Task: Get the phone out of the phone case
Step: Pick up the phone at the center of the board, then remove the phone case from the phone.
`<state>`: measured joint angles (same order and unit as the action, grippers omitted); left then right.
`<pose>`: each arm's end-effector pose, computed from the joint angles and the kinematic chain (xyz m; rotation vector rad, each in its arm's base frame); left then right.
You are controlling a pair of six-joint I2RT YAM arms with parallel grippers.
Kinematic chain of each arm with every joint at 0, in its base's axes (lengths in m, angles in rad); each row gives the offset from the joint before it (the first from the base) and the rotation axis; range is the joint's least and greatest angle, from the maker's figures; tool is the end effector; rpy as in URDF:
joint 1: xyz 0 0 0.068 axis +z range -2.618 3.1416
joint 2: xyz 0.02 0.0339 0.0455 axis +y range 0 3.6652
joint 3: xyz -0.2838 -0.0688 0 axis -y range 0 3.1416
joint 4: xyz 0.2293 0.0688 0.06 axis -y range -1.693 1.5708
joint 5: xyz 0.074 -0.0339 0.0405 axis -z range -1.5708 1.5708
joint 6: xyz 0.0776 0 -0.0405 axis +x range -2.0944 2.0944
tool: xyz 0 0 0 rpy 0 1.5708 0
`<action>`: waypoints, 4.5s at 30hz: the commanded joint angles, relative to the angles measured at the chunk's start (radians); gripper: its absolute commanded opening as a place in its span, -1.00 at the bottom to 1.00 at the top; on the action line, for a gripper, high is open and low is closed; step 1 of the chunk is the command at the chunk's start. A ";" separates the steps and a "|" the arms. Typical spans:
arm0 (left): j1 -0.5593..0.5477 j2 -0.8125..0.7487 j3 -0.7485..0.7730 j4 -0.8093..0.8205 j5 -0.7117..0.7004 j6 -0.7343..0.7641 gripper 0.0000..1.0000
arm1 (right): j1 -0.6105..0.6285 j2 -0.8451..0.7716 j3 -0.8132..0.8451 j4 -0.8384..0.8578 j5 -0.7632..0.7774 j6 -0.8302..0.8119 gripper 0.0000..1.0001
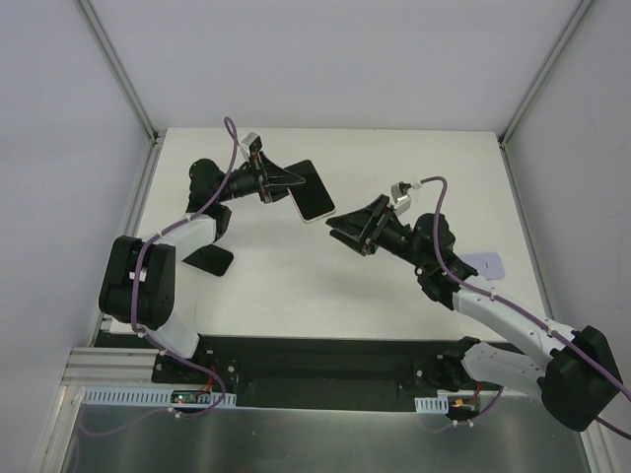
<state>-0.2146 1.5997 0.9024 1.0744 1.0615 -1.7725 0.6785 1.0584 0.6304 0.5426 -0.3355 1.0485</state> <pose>0.3241 -0.1400 0.3371 -0.1223 1.8351 -2.1623 0.1869 0.1835 0.3371 -0.0046 1.6944 1.6025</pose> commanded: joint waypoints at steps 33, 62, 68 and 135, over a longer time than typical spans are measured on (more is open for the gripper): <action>0.009 -0.049 -0.003 0.171 0.012 -0.058 -1.00 | -0.045 0.138 0.155 0.040 0.001 -0.015 -0.22; 0.015 0.055 -0.014 0.306 -0.020 -0.154 -1.00 | 0.019 0.256 0.316 0.811 -0.405 0.042 -0.98; 0.015 0.043 -0.003 0.314 -0.012 -0.171 -1.00 | 0.033 0.317 0.396 0.865 -0.517 0.042 -0.98; 0.015 -0.141 0.016 0.111 0.068 -0.146 -1.00 | -0.016 0.322 0.463 0.570 -0.836 -0.281 -0.97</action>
<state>-0.1894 1.4673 0.8974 1.2400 1.1469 -1.9491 0.6399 1.4681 1.0321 0.9901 -1.1385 0.9043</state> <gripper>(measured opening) 0.122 0.167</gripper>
